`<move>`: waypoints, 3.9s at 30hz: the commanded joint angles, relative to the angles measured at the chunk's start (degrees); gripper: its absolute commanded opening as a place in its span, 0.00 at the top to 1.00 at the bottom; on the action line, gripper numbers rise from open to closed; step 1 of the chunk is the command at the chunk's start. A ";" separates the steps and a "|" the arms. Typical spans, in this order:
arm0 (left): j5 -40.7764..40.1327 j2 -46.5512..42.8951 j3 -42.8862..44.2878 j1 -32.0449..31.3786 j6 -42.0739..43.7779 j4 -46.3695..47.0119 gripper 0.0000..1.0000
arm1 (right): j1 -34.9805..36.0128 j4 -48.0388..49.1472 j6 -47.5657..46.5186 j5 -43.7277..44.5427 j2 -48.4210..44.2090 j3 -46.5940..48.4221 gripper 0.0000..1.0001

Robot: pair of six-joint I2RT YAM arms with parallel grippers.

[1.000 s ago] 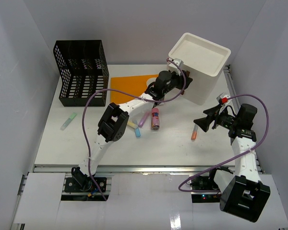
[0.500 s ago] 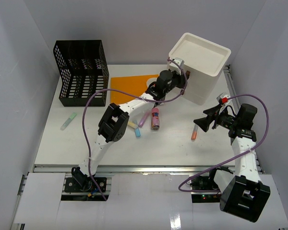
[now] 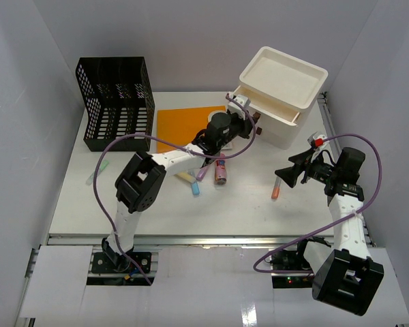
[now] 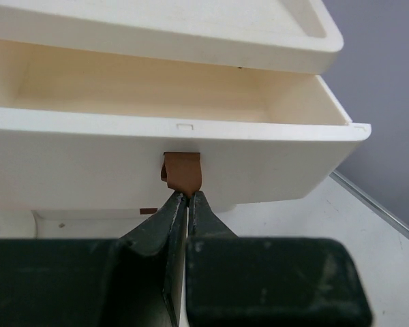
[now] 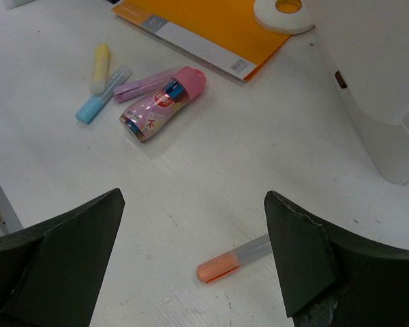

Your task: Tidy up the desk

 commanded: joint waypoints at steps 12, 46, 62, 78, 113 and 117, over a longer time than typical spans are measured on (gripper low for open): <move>1.39 -10.38 -6.92 -0.33 -0.83 4.11 0.65 | -0.39 -0.17 -1.83 -7.51 0.76 1.08 0.10; -19.55 -78.87 -54.49 0.91 -2.21 -30.83 0.02 | 29.93 -21.56 -6.97 44.17 10.56 11.27 0.01; -22.06 -89.33 -53.78 0.91 2.43 -45.51 0.02 | 35.92 -15.30 10.30 70.28 16.09 7.63 0.04; -20.28 -89.09 -53.49 0.90 2.37 -45.73 0.02 | 33.47 -9.86 10.96 67.91 26.08 8.27 0.33; -14.17 -75.97 -54.52 0.99 -7.83 -42.04 0.02 | 32.66 -23.03 -19.24 23.32 15.47 21.55 0.92; -13.09 -73.48 -56.42 1.08 -16.84 -38.38 0.02 | 32.66 -25.94 -18.76 24.21 14.31 33.78 0.92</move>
